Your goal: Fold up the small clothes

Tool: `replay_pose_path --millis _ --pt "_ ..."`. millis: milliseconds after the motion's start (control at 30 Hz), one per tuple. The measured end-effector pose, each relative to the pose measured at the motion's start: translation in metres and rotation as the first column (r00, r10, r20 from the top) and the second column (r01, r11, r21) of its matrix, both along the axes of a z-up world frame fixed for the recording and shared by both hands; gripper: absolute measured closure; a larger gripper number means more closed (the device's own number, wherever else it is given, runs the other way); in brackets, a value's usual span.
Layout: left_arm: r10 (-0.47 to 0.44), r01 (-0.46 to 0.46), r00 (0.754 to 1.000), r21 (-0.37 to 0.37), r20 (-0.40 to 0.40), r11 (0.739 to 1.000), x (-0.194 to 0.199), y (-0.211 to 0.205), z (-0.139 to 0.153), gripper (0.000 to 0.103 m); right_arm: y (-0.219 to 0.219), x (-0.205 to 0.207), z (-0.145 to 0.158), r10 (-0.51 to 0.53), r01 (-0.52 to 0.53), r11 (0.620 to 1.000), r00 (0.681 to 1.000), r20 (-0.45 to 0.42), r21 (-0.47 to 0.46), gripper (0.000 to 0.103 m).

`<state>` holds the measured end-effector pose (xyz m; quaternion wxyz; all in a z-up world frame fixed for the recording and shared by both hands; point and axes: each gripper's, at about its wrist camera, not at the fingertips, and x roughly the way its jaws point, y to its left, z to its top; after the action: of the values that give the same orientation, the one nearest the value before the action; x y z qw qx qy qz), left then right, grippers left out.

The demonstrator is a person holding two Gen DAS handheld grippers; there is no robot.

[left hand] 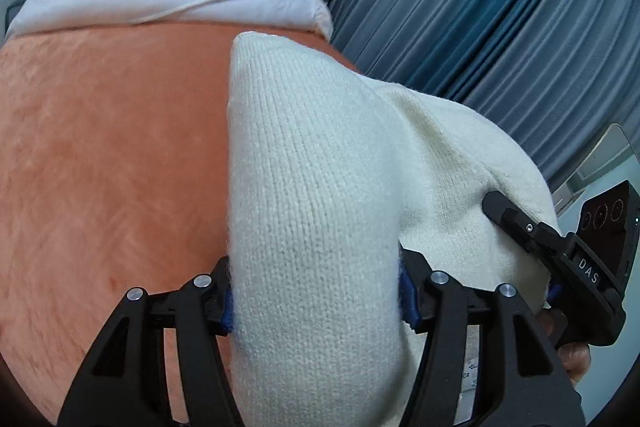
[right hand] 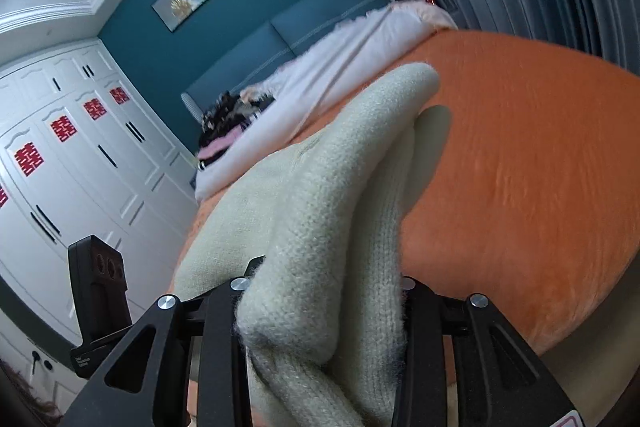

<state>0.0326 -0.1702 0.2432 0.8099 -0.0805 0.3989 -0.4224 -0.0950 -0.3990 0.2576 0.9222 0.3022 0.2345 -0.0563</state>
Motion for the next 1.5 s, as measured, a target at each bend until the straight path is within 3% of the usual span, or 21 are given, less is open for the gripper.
replay_pose_path --millis 133,267,400,500,567,633,700,767,833,900,1000,1133,1267,1400,1433,1467,1500 --pt "0.02 -0.002 0.983 -0.098 0.181 0.995 -0.012 0.033 0.078 0.046 0.026 -0.014 0.077 0.025 -0.006 0.995 0.981 0.193 -0.098 0.071" --pt "0.096 -0.035 0.931 -0.175 0.352 0.984 -0.014 0.078 0.148 0.045 0.06 -0.006 0.14 0.11 -0.045 0.982 0.929 0.354 -0.185 0.07" --pt "0.188 -0.103 0.877 -0.211 0.442 0.972 0.001 0.123 0.181 0.044 0.094 0.027 0.177 0.206 -0.11 0.966 0.874 0.441 -0.233 0.069" --pt "0.246 -0.166 0.862 -0.213 0.443 0.963 0.023 0.159 0.182 0.043 0.118 0.074 0.174 0.269 -0.185 0.957 0.855 0.443 -0.223 0.068" --pt "0.28 -0.218 0.869 -0.192 0.408 0.957 0.053 0.177 0.161 0.041 0.13 0.112 0.154 0.298 -0.233 0.951 0.863 0.409 -0.201 0.066" --pt "0.309 -0.274 0.889 -0.147 0.338 0.95 0.088 0.192 0.124 0.036 0.138 0.156 0.115 0.319 -0.292 0.947 0.883 0.344 -0.131 0.06" --pt "0.347 -0.336 0.907 -0.087 0.238 0.938 0.131 0.205 0.059 0.03 0.141 0.197 0.047 0.325 -0.324 0.945 0.914 0.242 -0.044 0.055" --pt "0.398 -0.407 0.909 0.056 0.128 0.912 0.159 0.218 -0.016 0.031 0.145 0.235 -0.043 0.301 -0.303 0.953 0.952 0.045 0.024 0.052" --pt "0.433 -0.429 0.901 0.16 0.012 0.889 0.167 0.235 -0.088 0.039 0.143 0.246 -0.124 0.258 -0.249 0.965 0.955 -0.149 0.078 0.053" --pt "0.455 -0.443 0.888 0.146 -0.063 0.885 0.16 0.26 -0.123 0.038 0.135 0.234 -0.176 0.237 -0.208 0.968 0.944 -0.228 0.142 0.053" --pt "0.485 -0.476 0.868 0.097 -0.109 0.874 0.155 0.28 -0.14 0.027 0.117 0.221 -0.204 0.208 -0.165 0.969 0.946 -0.248 0.184 0.049" --pt "0.507 -0.508 0.842 0.045 -0.186 0.86 0.174 0.283 -0.151 0.011 0.105 0.251 -0.214 0.219 -0.157 0.96 0.937 -0.272 0.23 0.036" --pt "0.493 -0.505 0.812 0.046 -0.312 0.862 0.212 0.276 -0.194 0.01 0.117 0.301 -0.238 0.298 -0.216 0.939 0.9 -0.319 0.269 0.03" --pt "0.43 -0.465 0.776 0.042 -0.461 0.884 0.228 0.265 -0.231 0.016 0.15 0.34 -0.277 0.329 -0.225 0.933 0.849 -0.414 0.279 0.026" --pt "0.428 -0.464 0.77 0.045 -0.472 0.885 0.229 0.262 -0.236 0.019 0.156 0.346 -0.281 0.338 -0.238 0.931 0.845 -0.414 0.276 0.036" --pt "0.434 -0.467 0.774 0.046 -0.462 0.883 0.229 0.261 -0.234 0.022 0.16 0.352 -0.282 0.347 -0.248 0.929 0.841 -0.415 0.275 0.053" --pt "0.443 -0.47 0.781 0.053 -0.44 0.881 0.228 0.259 -0.229 0.029 0.163 0.356 -0.278 0.356 -0.262 0.927 0.839 -0.411 0.268 0.06"
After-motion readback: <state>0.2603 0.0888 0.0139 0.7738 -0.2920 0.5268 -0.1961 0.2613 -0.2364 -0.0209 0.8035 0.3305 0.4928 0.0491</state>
